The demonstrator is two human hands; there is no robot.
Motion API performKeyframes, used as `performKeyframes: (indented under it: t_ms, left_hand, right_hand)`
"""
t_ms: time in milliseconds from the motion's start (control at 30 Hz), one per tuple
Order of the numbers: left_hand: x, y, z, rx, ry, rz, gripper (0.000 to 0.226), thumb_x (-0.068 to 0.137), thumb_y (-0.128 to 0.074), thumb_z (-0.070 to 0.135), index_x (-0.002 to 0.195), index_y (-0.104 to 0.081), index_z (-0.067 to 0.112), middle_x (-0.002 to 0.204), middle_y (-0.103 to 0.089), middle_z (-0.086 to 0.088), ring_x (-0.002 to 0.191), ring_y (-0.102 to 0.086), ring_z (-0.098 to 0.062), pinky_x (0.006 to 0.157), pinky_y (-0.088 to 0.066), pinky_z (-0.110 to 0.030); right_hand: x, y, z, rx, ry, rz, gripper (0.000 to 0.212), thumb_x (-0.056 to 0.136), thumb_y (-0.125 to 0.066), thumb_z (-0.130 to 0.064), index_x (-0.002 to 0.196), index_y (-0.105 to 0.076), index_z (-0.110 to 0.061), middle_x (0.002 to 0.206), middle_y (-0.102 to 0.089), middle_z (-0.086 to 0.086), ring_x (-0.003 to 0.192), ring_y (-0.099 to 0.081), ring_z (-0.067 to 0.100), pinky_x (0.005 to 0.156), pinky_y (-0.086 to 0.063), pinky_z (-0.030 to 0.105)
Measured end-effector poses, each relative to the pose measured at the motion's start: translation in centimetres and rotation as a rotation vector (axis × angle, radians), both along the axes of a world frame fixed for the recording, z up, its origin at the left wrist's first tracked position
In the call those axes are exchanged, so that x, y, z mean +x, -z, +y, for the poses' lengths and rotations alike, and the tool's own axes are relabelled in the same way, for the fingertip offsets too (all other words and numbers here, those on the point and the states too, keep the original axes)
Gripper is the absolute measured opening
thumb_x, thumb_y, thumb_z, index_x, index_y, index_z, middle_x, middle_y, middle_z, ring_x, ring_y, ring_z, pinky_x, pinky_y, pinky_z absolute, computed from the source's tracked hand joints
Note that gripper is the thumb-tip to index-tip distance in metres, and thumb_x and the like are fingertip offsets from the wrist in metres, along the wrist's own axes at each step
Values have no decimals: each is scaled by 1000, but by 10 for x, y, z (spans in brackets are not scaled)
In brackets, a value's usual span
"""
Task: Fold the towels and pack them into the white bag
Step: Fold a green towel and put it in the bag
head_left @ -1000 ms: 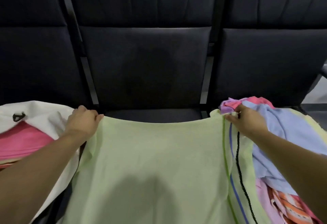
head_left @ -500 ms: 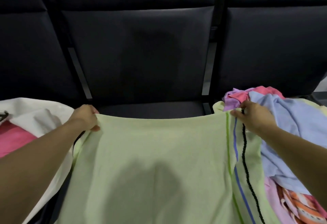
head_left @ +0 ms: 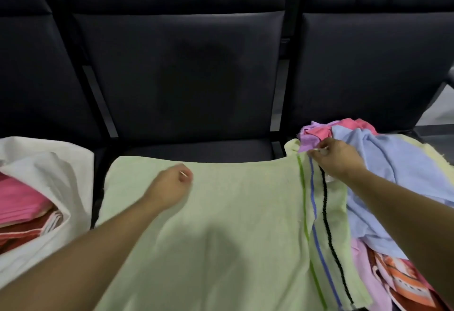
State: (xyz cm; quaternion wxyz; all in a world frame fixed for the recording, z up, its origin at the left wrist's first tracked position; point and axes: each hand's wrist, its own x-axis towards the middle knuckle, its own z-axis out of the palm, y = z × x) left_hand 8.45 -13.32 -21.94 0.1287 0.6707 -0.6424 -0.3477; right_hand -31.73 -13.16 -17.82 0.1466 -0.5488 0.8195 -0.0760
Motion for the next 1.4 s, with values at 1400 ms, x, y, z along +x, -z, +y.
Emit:
performKeyframes:
  t_ms: [1400]
  left_hand:
    - [-322, 5, 163, 155, 397, -279, 32, 99, -52, 36, 120, -59, 12, 126, -64, -7, 119, -62, -27, 84, -44, -31]
  right_hand:
    - [-27, -18, 70, -47, -52, -558, 35, 100, -48, -19, 115, -60, 10, 82, -54, 9, 71, -47, 20, 74, -52, 40]
